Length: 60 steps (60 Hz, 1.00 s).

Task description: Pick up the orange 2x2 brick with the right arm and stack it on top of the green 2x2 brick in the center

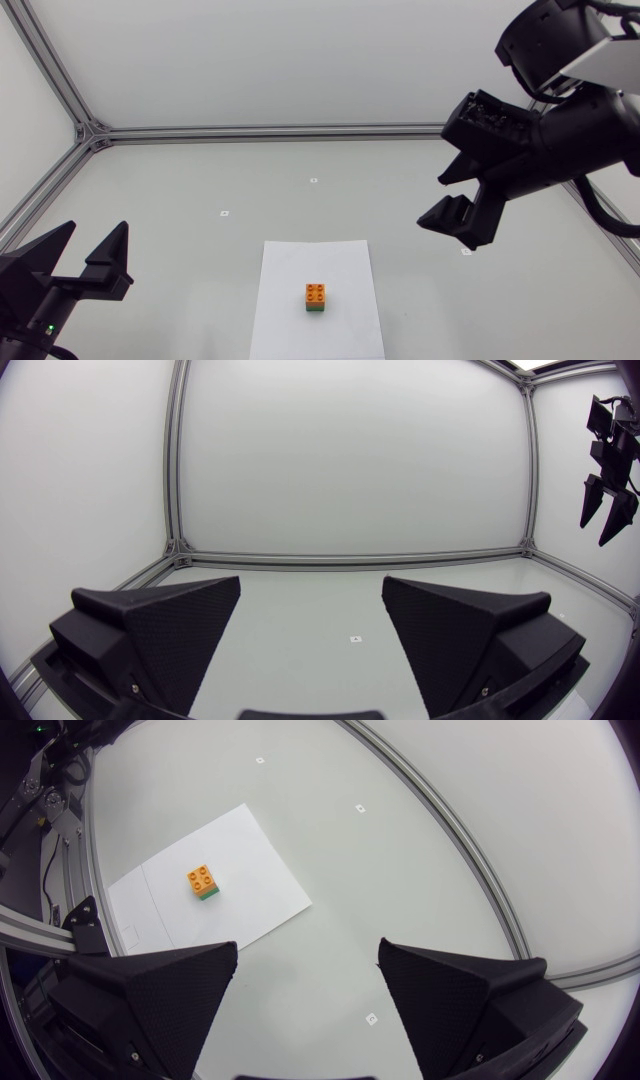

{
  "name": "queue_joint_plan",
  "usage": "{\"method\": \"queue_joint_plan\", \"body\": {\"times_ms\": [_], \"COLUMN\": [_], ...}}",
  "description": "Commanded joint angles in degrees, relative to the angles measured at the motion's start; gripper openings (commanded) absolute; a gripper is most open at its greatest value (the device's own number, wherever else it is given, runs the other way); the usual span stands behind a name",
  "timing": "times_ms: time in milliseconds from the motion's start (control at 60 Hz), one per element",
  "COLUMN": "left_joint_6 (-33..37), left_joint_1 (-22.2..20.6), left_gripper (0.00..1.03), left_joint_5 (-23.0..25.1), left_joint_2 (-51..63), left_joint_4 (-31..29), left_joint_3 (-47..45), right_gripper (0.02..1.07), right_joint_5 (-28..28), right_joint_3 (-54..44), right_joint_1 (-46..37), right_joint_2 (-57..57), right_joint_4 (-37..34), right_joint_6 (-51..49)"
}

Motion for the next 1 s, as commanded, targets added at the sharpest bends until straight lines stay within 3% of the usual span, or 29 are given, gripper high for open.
{"method": "queue_joint_plan", "body": {"times_ms": [0, 517, 983], "left_joint_6": [0.8, 0.8, 0.8], "left_joint_1": [0.1, 0.1, 0.1], "left_gripper": [0.99, 0.99, 0.99], "left_joint_5": [0.2, 0.2, 0.2], "left_joint_2": [-0.5, -0.5, -0.5], "left_joint_4": [-0.8, -0.8, -0.8], "left_joint_3": [-2.3, -2.3, -2.3], "right_gripper": [1.02, 1.02, 1.02], "right_joint_5": [-0.3, -0.2, 1.3], "right_joint_3": [-3.4, -23.0, -38.6], "right_joint_1": [-4.3, -25.6, -26.2], "right_joint_2": [-3.0, -30.4, -54.3], "right_joint_4": [0.4, 13.3, 23.2], "right_joint_6": [0.0, -3.1, 8.1]}}
